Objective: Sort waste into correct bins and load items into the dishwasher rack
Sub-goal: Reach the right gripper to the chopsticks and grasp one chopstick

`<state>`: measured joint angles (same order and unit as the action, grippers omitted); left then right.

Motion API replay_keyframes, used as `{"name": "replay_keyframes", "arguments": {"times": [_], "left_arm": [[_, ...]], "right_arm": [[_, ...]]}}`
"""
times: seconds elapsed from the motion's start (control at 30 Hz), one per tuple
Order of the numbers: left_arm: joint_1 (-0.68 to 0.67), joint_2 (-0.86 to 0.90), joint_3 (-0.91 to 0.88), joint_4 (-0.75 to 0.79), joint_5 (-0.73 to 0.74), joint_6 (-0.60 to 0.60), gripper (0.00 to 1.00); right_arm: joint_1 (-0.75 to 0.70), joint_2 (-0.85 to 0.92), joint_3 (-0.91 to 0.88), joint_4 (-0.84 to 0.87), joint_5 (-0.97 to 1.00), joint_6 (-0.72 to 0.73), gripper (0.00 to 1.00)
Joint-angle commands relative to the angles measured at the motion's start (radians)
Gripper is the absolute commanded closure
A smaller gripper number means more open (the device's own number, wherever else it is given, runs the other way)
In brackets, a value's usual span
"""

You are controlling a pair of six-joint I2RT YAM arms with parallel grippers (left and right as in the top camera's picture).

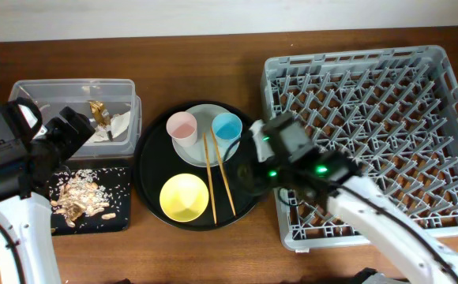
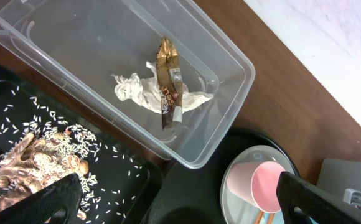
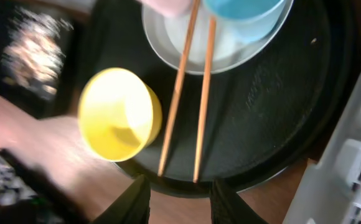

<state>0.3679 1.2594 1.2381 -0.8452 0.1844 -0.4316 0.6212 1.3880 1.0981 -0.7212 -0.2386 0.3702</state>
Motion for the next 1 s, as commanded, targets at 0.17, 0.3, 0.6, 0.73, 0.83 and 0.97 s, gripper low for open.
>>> {"name": "replay_keyframes", "arguments": {"times": [0.17,0.3,0.6,0.73,0.83,0.97], "left_arm": [[0.006,-0.003,0.008,0.002,0.01,-0.005,0.01],[0.006,-0.003,0.008,0.002,0.01,-0.005,0.01],[0.007,-0.003,0.008,0.002,0.01,-0.005,0.01],[0.007,-0.003,0.008,0.002,0.01,-0.005,0.01],[0.007,-0.003,0.008,0.002,0.01,-0.005,0.01],[0.007,-0.003,0.008,0.002,0.01,-0.005,0.01]], "right_arm": [[0.128,0.172,0.011,0.018,0.094,0.006,0.67],[0.145,0.192,0.011,0.03,0.109,0.006,0.67],[0.145,0.192,0.011,0.08,0.216,0.005,0.67],[0.145,0.208,0.006,0.079,0.218,0.005,0.67],[0.145,0.235,0.005,0.095,0.227,0.005,0.67],[0.145,0.269,0.005,0.142,0.24,0.005,0.67]]}}
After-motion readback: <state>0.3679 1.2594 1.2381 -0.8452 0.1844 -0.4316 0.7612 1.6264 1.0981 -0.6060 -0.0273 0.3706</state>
